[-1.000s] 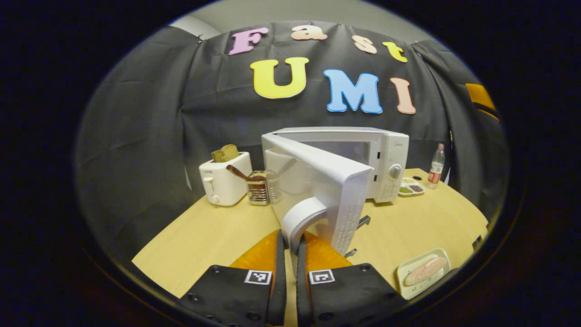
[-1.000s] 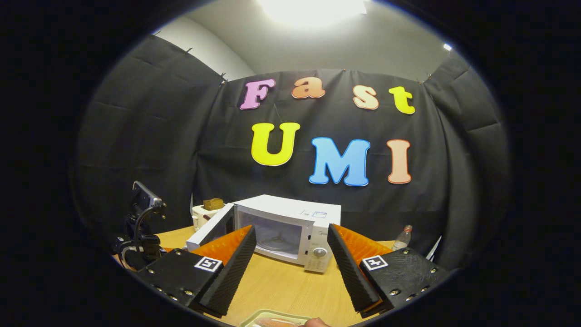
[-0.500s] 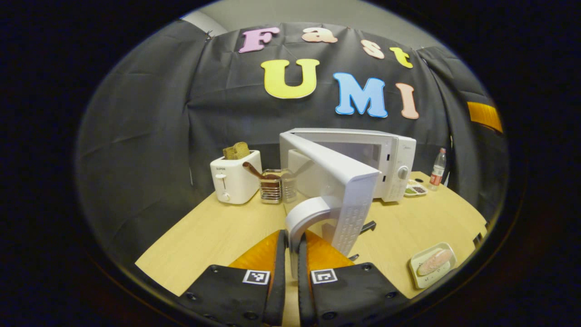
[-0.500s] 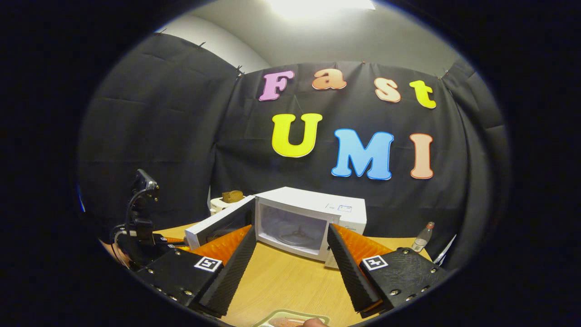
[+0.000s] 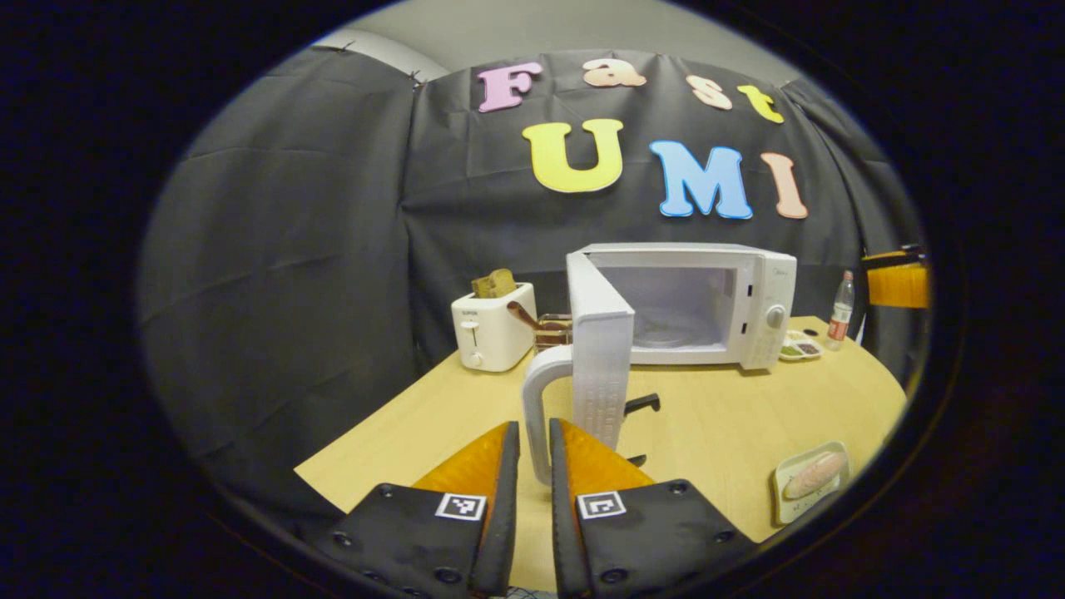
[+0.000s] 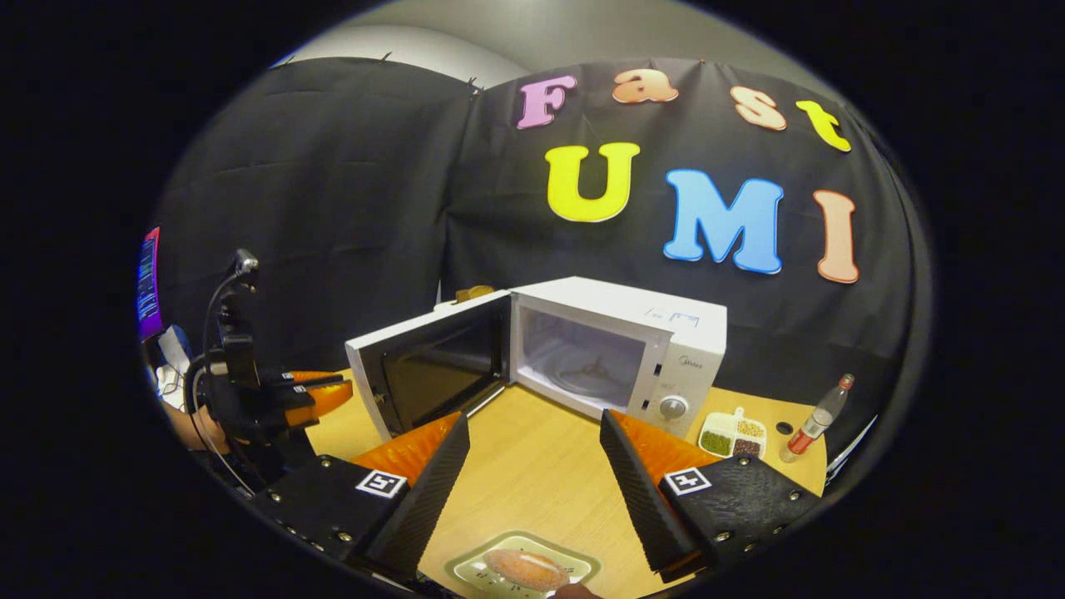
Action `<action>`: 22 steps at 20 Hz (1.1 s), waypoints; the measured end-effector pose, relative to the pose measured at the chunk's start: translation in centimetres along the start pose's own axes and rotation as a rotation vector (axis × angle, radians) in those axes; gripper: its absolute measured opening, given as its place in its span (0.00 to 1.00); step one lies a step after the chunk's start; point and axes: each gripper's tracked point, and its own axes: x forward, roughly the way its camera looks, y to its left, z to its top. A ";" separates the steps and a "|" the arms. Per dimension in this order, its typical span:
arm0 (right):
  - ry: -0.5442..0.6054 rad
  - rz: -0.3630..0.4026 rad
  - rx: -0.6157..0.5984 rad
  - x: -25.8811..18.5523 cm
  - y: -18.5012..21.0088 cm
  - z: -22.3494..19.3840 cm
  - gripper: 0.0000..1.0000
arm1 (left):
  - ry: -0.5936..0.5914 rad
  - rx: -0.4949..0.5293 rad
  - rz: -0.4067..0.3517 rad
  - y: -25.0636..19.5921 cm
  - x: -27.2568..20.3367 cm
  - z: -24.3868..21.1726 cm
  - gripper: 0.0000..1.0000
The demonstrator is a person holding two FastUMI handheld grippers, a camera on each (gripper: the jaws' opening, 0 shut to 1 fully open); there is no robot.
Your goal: Open the microwave oven with the left hand, put the food in, and close the microwave oven.
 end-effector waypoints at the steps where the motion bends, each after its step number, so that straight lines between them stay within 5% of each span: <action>1: 0.026 0.022 -0.014 0.1 -0.2 -0.8 0.97 | -0.006 0.000 0.011 -0.1 -0.7 0.2 0.30; 7: 0.202 0.222 -0.109 -0.2 0.5 -7.9 0.97 | -0.031 -0.022 0.079 -1.2 -4.9 1.5 0.98; 13: 0.374 0.391 -0.137 -0.8 1.6 -14.6 0.96 | -0.085 -0.064 0.170 -0.9 -9.1 3.8 0.93; 15: 0.430 0.424 -0.162 -0.7 1.5 -16.8 0.97 | -0.104 -0.068 0.199 -0.8 -10.4 4.6 1.00; 22: 0.560 0.495 -0.270 -0.3 1.0 -22.2 0.98 | -0.136 -0.069 0.283 -0.5 -14.4 6.0 0.94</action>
